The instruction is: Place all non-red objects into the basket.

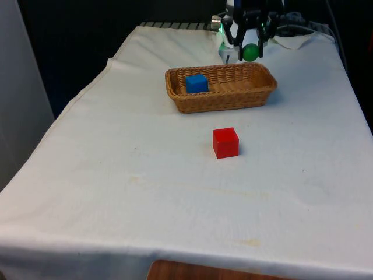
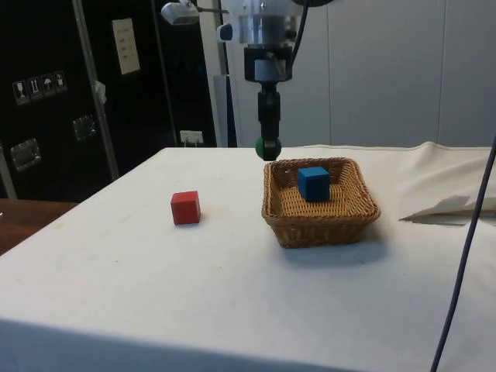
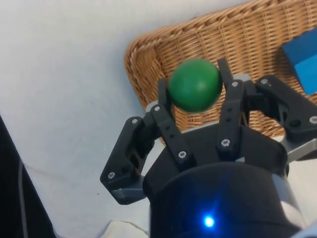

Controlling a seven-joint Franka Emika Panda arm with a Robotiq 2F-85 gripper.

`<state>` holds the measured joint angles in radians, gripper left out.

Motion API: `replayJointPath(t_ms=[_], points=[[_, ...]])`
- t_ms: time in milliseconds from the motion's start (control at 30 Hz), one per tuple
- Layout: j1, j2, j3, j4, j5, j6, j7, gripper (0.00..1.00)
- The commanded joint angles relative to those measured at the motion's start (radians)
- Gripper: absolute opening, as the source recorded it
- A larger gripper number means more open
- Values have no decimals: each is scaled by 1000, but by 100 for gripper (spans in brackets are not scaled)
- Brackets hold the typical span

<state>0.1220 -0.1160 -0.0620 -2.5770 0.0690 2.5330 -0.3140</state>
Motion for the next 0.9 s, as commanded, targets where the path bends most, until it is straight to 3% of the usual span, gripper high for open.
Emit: replayJointPath(t_ms=[0, 67, 100, 133, 500, 867], points=[[-6, -3, 1, -12, -18, 19, 19, 0], [-6, -4, -1, -24, -19, 31, 26, 0], [0, 0, -3, -16, 0, 18, 10, 0], [-6, -5, -2, -29, -18, 35, 27, 0], [-3, -29, -20, -89, -2, 67, 5, 0], [1, -24, -57, -146, 11, 110, -39, 0]])
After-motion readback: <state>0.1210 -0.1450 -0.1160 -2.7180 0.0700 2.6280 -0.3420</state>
